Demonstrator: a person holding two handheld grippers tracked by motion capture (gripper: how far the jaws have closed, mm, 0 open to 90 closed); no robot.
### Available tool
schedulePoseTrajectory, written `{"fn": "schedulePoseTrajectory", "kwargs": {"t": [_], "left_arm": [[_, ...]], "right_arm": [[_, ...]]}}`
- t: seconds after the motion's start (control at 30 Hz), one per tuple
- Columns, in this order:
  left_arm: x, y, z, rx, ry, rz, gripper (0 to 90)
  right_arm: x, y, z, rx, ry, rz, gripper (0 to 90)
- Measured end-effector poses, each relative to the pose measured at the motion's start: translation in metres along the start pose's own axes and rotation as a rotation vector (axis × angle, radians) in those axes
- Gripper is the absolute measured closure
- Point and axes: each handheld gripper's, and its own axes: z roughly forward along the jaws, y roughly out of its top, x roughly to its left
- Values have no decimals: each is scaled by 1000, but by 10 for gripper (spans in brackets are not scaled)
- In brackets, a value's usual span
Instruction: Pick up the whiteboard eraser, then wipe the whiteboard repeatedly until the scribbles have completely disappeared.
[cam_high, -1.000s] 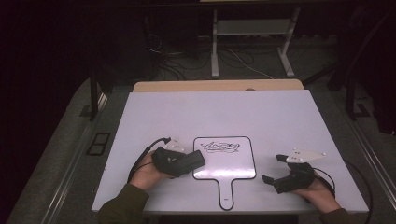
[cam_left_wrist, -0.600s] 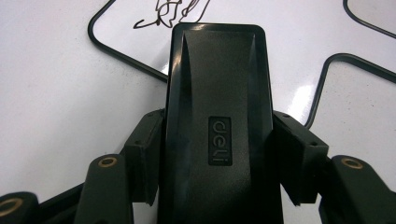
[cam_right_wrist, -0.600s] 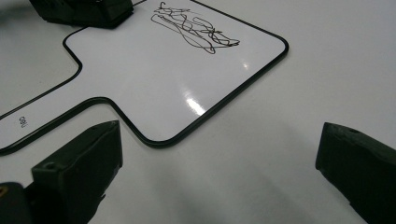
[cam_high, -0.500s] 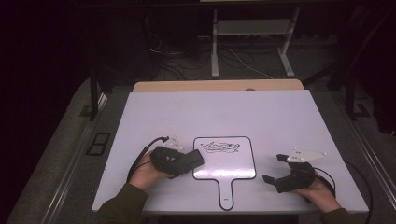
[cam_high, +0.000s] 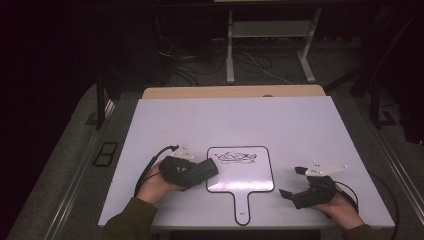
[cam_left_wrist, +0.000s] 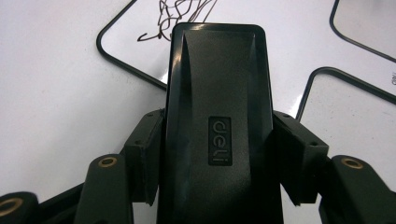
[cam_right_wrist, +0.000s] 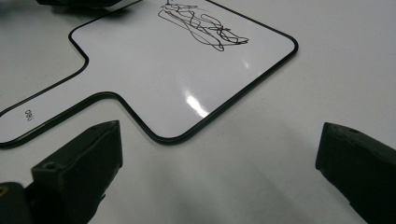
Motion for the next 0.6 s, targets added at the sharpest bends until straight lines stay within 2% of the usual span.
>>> {"fn": "schedulePoseTrajectory", "kwargs": {"t": [0.03,0.3,0.6], "left_arm": [[1,1,-1,3,2,10,390],[4,4,-6,-20,3,-5,390],[8,11,-9,-54,-16,-5,390]], "right_arm": [[0,0,0,1,1,1,0],[-1,0,1,3,1,1,0],[-1,0,2,4,6,3,0]]}}
